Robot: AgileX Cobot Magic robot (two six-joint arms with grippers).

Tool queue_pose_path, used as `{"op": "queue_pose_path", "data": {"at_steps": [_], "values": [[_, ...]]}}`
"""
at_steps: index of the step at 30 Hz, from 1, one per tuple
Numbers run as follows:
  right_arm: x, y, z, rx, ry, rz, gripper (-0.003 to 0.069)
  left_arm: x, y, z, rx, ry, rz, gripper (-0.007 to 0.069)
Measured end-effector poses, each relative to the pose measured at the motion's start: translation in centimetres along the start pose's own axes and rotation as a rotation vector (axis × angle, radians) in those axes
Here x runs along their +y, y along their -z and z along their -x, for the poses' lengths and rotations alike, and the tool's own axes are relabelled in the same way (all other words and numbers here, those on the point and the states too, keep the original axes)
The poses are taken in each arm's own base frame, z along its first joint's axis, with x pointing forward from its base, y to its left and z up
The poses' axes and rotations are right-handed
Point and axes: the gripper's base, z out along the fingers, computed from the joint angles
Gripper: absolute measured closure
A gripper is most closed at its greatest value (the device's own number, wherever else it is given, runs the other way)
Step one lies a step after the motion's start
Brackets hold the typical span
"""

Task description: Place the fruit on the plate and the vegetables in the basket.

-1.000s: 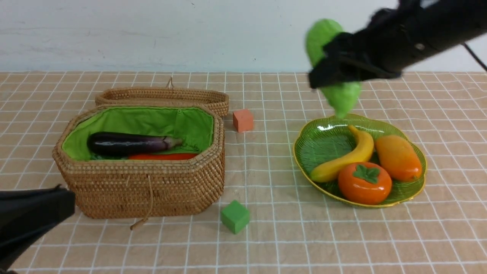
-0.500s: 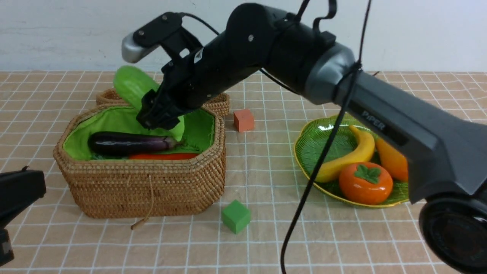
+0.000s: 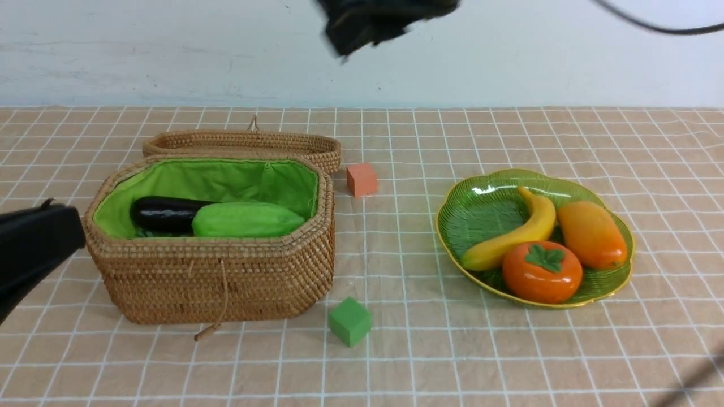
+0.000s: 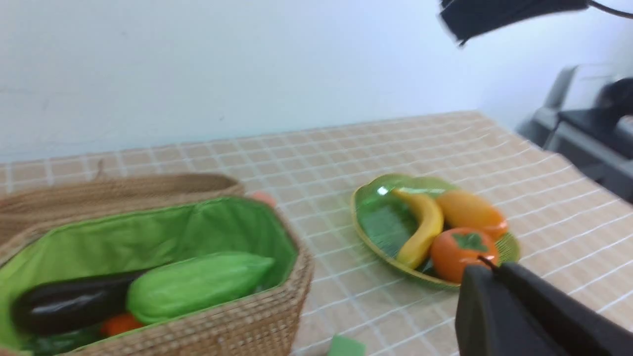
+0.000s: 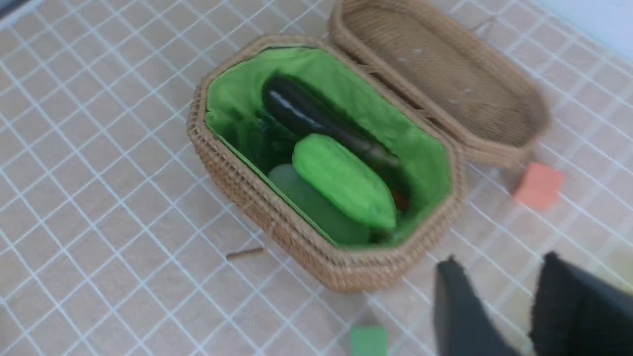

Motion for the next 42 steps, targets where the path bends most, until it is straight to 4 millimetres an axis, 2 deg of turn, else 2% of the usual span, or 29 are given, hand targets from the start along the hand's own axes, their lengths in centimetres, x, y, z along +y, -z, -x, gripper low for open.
{"op": "queue_pose_path", "data": {"at_steps": [2, 3, 4, 5, 8, 9, 10, 11, 12, 14, 17, 20, 25, 30, 35, 38, 42], "values": [[0.1, 3.6, -1.9, 0.006, -0.045, -0.046, 0.0585, 0.2, 1.1, -1.0, -0.040, 0.020, -0.024, 0.0617], [0.0, 4.0, -2.9, 0.032, -0.059, -0.061, 0.0617, 0.3, 1.5, -1.8, -0.049, 0.025, -0.031, 0.0617], [0.1, 5.6, -4.1, 0.033, -0.076, -0.074, 0.0645, 0.5, 2.2, -2.3, -0.072, 0.031, -0.040, 0.0617], [0.1, 6.3, -6.1, 0.074, -0.107, -0.089, 0.0667, 0.7, 2.5, -3.4, -0.078, 0.035, -0.045, 0.0617], [0.5, 9.5, -11.2, 0.109, -0.195, -0.105, 0.0675, 1.2, 3.4, -5.7, -0.116, 0.039, -0.064, 0.0617], [0.5, 9.1, -13.1, 0.159, -0.229, -0.112, 0.0675, 1.3, 3.4, -6.3, -0.114, 0.039, -0.066, 0.0617], [0.7, 10.2, -15.6, 0.171, -0.286, -0.118, 0.0673, 1.5, 3.6, -7.1, -0.125, 0.039, -0.071, 0.0617], [0.7, 10.2, -15.6, 0.171, -0.286, -0.118, 0.0673, 1.5, 3.5, -7.2, -0.121, 0.038, -0.070, 0.0617], [0.8, 10.5, -18.7, 0.206, -0.339, -0.133, 0.0672, 1.6, 3.5, -8.0, -0.123, 0.038, -0.073, 0.0617], [0.9, 11.4, -22.3, 0.188, -0.406, -0.149, 0.0671, 1.8, 3.4, -8.8, -0.107, 0.036, -0.070, 0.0617], [1.0, 12.5, -26.3, 0.088, -0.476, -0.155, 0.0666, 1.9, 3.0, -9.8, -0.079, 0.034, -0.065, 0.0613], [0.8, 13.7, -29.4, -0.082, -0.508, -0.168, 0.0665, 2.1, 2.7, -10.9, -0.047, 0.032, -0.057, 0.0609], [0.3, 13.8, -31.9, -0.256, -0.495, -0.201, 0.0654, 2.4, 2.5, -11.8, 0.002, 0.030, -0.039, 0.0606], [-0.1, 13.0, -33.3, -0.265, -0.485, -0.235, 0.0641, 2.6, 2.5, -12.2, 0.043, 0.032, -0.020, 0.0603], [-0.2, 12.3, -33.9, -0.243, -0.478, -0.253, 0.0635, 2.7, 2.5, -12.4, 0.065, 0.033, -0.010, 0.0603], [-0.4, 12.0, -34.0, -0.271, -0.446, -0.269, 0.0661, 2.7, 2.5, -12.4, 0.068, 0.033, -0.008, 0.0603], [-1.5, 10.3, -35.6, -0.353, -0.382, -0.416, 0.0677, 2.7, 2.5, -12.5, 0.072, 0.033, -0.006, 0.0599]]}}
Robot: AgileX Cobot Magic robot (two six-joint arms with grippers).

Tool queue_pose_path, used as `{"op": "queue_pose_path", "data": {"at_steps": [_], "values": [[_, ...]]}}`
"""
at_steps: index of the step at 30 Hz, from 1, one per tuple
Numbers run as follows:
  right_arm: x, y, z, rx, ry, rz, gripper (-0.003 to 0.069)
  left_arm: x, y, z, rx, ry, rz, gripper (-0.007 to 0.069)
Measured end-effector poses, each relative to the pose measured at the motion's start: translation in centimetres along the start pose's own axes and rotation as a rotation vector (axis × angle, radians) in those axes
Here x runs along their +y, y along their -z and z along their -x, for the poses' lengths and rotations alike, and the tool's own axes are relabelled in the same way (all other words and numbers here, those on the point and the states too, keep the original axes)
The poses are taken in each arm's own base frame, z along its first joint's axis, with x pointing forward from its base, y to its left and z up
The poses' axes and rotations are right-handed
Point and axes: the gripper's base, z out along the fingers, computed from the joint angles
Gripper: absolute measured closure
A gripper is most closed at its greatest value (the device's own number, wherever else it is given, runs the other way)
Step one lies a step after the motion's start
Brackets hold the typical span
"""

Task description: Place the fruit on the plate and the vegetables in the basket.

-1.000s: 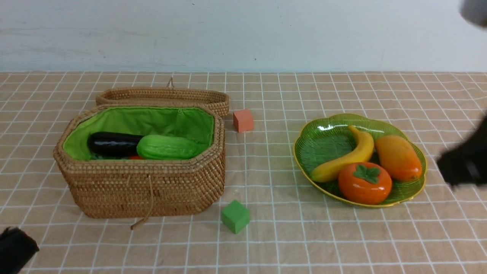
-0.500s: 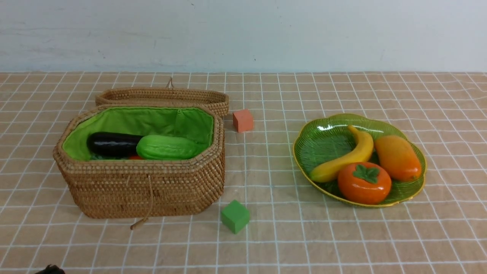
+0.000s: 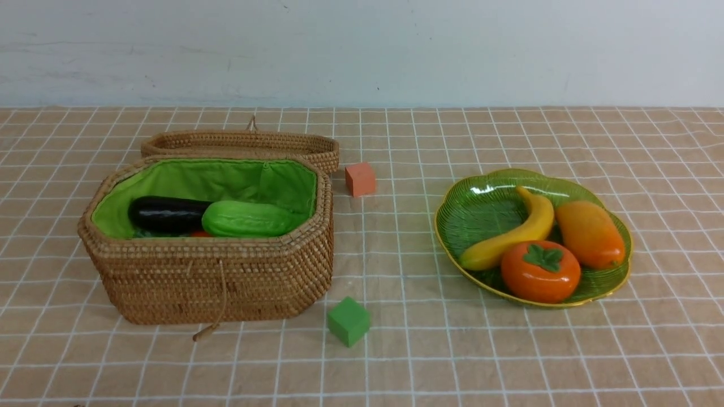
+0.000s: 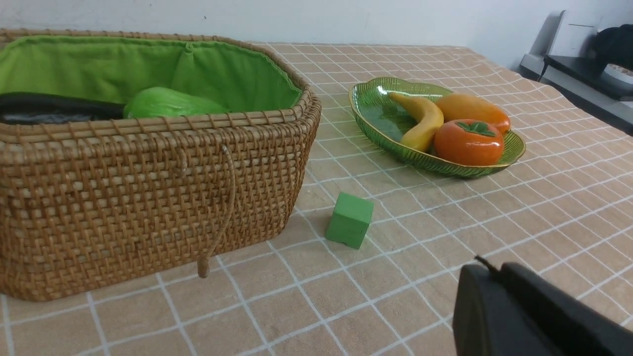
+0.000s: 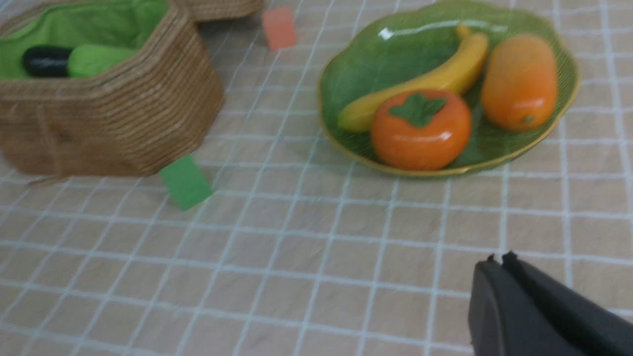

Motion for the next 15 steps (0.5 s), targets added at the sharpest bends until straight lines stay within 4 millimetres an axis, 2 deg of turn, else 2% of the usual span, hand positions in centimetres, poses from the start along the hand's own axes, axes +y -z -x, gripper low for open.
{"op": "queue_pose_path", "data": {"at_steps": [2, 3, 9, 15], "values": [[-0.9, -1.1, -1.8, -0.070, -0.013, -0.102, 0.0677, 0.0, 0.0, 0.0, 0.004, 0.001, 0.002, 0.0595], [-1.5, -1.8, -3.4, -0.084, -0.048, -0.149, 0.0677, 0.0, 0.0, 0.0, 0.005, 0.001, 0.002, 0.0595], [-2.8, -3.0, -8.6, -0.198, -0.119, -0.250, 0.0677, 0.0, 0.0, 0.0, 0.005, 0.002, 0.002, 0.0586], [-2.8, -3.1, -9.3, -0.196, -0.088, -0.253, 0.0677, 0.0, 0.0, -0.1, 0.011, 0.002, 0.005, 0.0583]]}}
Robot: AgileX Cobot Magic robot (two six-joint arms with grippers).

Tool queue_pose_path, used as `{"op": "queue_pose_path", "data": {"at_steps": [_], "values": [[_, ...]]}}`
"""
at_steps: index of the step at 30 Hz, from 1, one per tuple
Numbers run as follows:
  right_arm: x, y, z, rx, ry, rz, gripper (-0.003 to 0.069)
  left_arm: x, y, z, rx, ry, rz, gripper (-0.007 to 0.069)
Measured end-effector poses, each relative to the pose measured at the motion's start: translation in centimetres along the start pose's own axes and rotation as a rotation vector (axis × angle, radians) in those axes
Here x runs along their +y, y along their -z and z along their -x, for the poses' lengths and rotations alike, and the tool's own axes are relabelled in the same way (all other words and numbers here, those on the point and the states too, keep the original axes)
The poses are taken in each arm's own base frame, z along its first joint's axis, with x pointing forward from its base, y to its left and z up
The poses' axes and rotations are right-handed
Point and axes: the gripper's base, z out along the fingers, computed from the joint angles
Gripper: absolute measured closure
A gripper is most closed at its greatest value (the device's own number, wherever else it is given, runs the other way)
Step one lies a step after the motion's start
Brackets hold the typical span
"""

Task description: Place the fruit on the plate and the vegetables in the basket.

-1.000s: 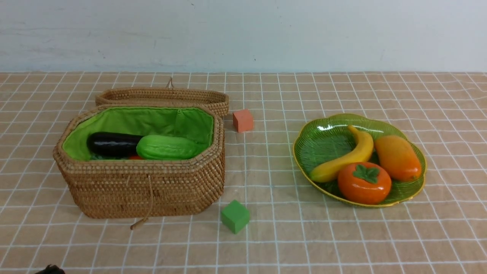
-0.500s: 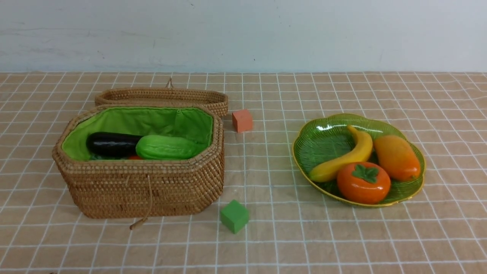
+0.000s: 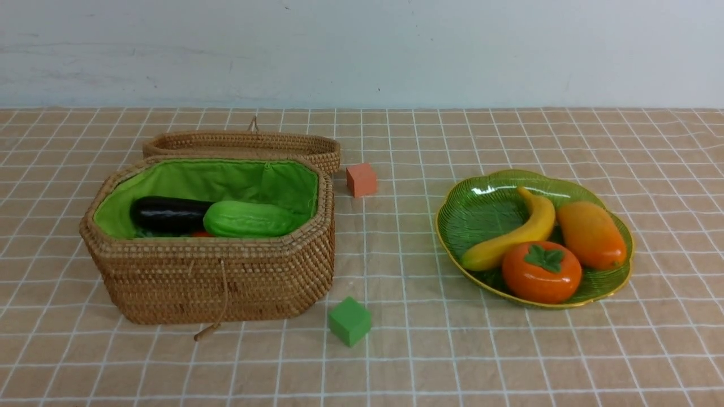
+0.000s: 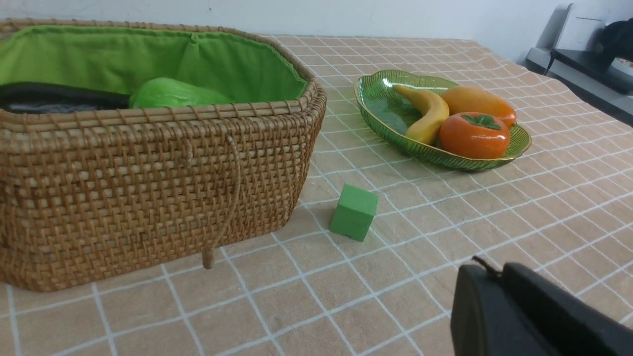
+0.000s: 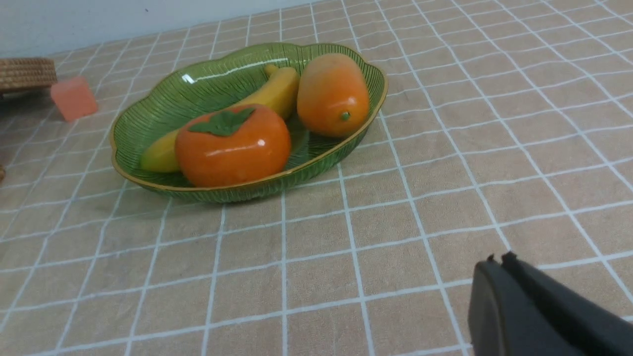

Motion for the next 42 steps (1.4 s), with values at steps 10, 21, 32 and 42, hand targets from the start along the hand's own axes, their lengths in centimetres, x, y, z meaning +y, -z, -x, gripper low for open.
{"op": "queue_pose_path", "data": {"at_steps": [10, 21, 32, 42], "values": [[-0.03, 0.00, -0.20, 0.022, 0.129, -0.001, 0.0677, 0.02, 0.00, -0.03, 0.003, -0.001, 0.002, 0.0568], [0.17, 0.06, -0.43, 0.056, 0.178, 0.022, 0.0676, 0.02, 0.00, -0.03, 0.004, -0.001, 0.002, 0.0565], [0.17, 0.06, -0.42, 0.056, 0.180, 0.022, 0.0668, 0.02, 0.00, -0.03, 0.004, -0.001, 0.002, 0.0565], [0.17, 0.06, -0.43, 0.057, 0.180, 0.021, 0.0666, 0.78, 0.05, 0.55, -0.104, 0.007, 0.161, 0.0638]]}}
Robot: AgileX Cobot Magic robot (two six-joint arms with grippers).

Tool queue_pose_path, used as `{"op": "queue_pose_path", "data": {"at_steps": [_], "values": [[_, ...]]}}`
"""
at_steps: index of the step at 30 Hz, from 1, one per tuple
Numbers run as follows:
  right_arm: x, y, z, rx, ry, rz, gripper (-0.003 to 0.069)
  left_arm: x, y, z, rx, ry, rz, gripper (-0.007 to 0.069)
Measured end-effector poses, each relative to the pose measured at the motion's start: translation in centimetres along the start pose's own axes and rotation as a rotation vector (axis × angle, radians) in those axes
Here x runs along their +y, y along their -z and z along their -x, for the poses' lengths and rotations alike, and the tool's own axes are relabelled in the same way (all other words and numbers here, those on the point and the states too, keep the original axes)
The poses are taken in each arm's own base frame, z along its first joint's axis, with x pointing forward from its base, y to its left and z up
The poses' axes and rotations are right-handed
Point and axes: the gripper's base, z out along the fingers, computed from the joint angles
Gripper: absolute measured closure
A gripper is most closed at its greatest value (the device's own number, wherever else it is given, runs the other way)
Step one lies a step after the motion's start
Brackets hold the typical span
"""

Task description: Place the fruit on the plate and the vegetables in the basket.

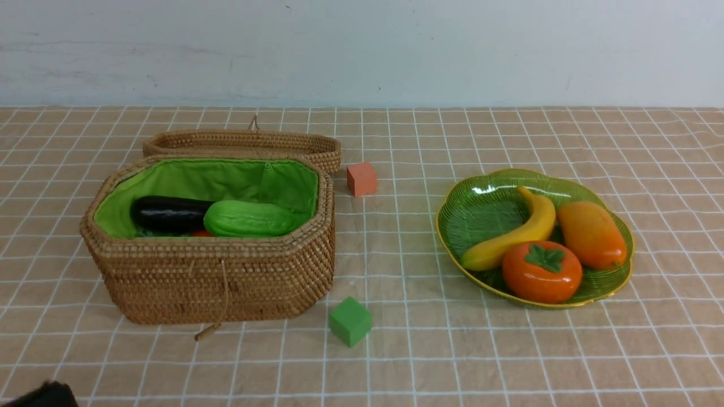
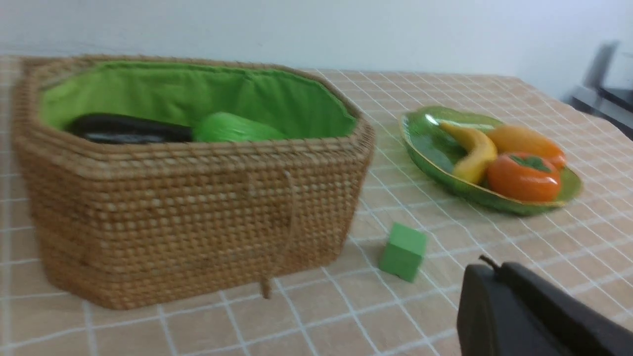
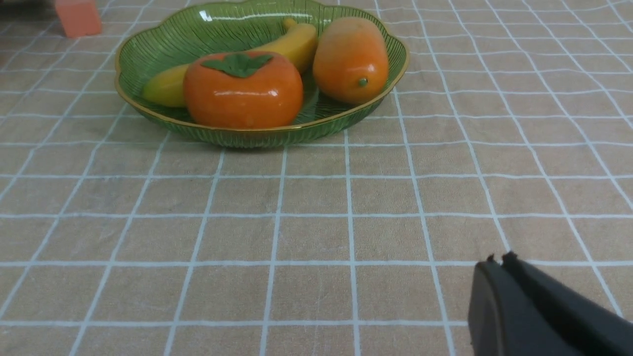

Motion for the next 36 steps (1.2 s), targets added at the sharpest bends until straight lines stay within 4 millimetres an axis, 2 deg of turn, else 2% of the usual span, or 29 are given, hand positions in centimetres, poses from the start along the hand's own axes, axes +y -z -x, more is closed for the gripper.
{"op": "queue_pose_path", "data": {"at_steps": [2, 6, 7, 11, 36], "values": [[0.0, 0.0, 0.0, 0.000, 0.000, 0.000, 0.0664, 0.7, -0.1, -0.2, -0.049, -0.027, 0.111, 0.0638], [0.0, 0.0, 0.0, 0.000, -0.001, 0.000, 0.0662, 1.8, -0.1, -2.4, -0.066, -0.032, 0.225, 0.0638], [0.0, 0.0, 0.0, 0.000, -0.001, 0.000, 0.0660, 2.2, -0.2, -3.8, -0.036, -0.016, 0.261, 0.0638], [0.0, 0.0, 0.0, 0.000, -0.001, 0.000, 0.0656, 2.8, 0.0, -6.2, 0.156, 0.035, 0.322, 0.0638], [0.0, 0.0, 0.0, -0.001, -0.003, 0.001, 0.0648, 2.8, 0.0, -6.3, 0.158, 0.069, 0.327, 0.0638]]}}
